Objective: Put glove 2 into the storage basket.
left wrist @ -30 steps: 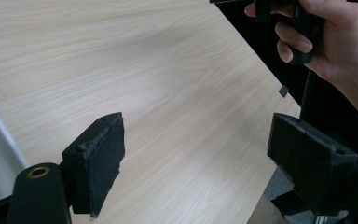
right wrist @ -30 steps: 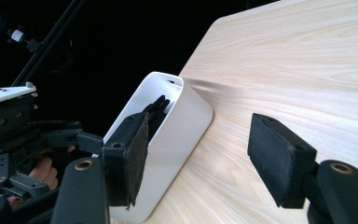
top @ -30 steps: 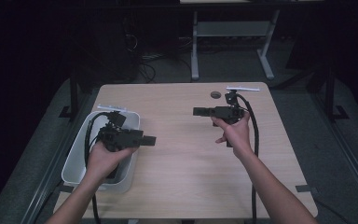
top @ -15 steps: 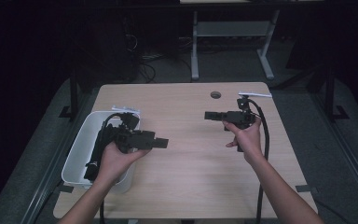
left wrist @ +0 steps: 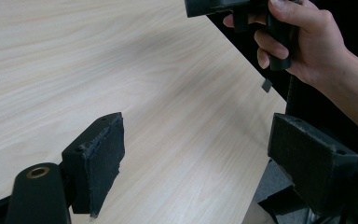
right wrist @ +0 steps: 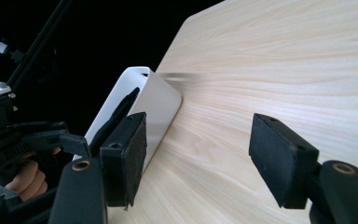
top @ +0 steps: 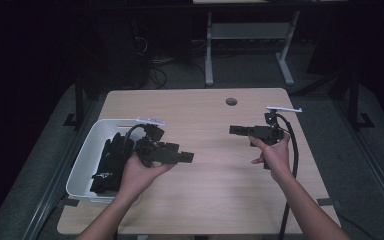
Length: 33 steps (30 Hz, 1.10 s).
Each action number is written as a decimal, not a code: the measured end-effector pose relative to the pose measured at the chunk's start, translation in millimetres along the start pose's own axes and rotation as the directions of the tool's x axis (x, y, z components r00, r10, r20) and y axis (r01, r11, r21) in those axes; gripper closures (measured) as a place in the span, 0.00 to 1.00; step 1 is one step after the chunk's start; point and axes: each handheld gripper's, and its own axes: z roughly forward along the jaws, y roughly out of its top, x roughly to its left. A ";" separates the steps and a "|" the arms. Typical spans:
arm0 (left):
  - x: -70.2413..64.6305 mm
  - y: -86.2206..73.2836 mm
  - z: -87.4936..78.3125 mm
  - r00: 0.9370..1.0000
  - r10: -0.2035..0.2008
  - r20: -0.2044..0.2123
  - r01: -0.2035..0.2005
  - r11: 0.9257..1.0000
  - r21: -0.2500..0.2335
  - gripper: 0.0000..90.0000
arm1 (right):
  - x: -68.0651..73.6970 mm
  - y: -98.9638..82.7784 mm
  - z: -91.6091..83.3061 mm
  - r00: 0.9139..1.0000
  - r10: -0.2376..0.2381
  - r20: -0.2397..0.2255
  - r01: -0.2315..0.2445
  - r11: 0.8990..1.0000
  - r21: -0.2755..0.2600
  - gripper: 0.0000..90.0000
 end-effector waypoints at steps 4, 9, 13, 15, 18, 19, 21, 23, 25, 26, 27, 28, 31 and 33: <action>-2.3 -2.3 7.9 1.000 0.001 0.006 -0.001 1.000 0.005 0.21 | -5.0 -3.6 -5.5 1.000 0.018 0.004 -0.018 1.000 -0.005 0.40; -6.1 -5.8 17.5 1.000 0.011 0.014 -0.011 1.000 0.009 0.21 | -12.4 -9.4 -12.2 0.999 0.036 0.013 -0.036 0.999 -0.012 0.40; -8.7 -10.1 25.4 1.000 0.016 0.024 -0.016 1.000 0.010 0.21 | -17.6 -14.6 -14.9 0.999 0.036 0.013 -0.036 0.999 -0.013 0.40; -8.8 -11.8 27.8 1.000 0.019 0.024 -0.020 1.000 0.014 0.21 | -20.5 -17.4 -17.0 0.999 0.040 0.021 -0.040 0.999 -0.008 0.40; -10.4 -15.3 32.3 0.999 0.038 0.016 -0.038 0.999 0.012 0.21 | -25.1 -21.1 -20.5 0.999 0.046 0.020 -0.046 0.999 -0.016 0.40; -11.1 -16.1 32.9 0.999 0.039 0.015 -0.039 0.999 0.009 0.21 | -26.8 -23.4 -23.0 0.999 0.048 0.014 -0.048 0.999 -0.018 0.40; -12.0 -18.0 34.3 0.999 0.044 0.014 -0.044 0.999 -0.002 0.21 | -28.6 -25.5 -26.1 0.999 0.051 0.007 -0.051 0.998 -0.021 0.40; -11.9 -19.9 36.8 0.999 0.043 0.017 -0.043 0.999 -0.004 0.21 | -32.1 -27.6 -29.9 0.999 0.049 0.008 -0.049 0.999 -0.022 0.40; -12.5 -22.6 40.4 0.999 0.048 0.017 -0.048 0.999 -0.004 0.21 | -35.6 -30.3 -34.0 0.998 0.057 0.006 -0.057 0.998 -0.033 0.40; -12.8 -23.5 41.6 0.999 0.048 0.020 -0.048 0.999 -0.007 0.21 | -36.7 -31.3 -35.3 0.998 0.055 0.008 -0.055 0.998 -0.032 0.40; -13.1 -24.8 43.8 0.999 0.045 0.026 -0.044 0.999 -0.003 0.21 | -37.6 -32.2 -36.4 0.998 0.056 0.013 -0.056 0.998 -0.032 0.40; -13.2 -25.7 45.4 0.999 0.045 0.029 -0.045 0.999 0.000 0.21 | -40.1 -34.0 -38.0 0.998 0.061 0.015 -0.061 0.998 -0.031 0.40; -13.6 -28.7 50.0 0.998 0.050 0.031 -0.050 0.999 0.003 0.21 | -44.5 -37.5 -41.2 0.998 0.064 0.022 -0.063 0.998 -0.031 0.40; -13.9 -30.5 52.1 0.998 0.051 0.031 -0.051 0.999 -0.002 0.21 | -47.1 -40.1 -43.9 0.998 0.067 0.022 -0.066 0.997 -0.036 0.40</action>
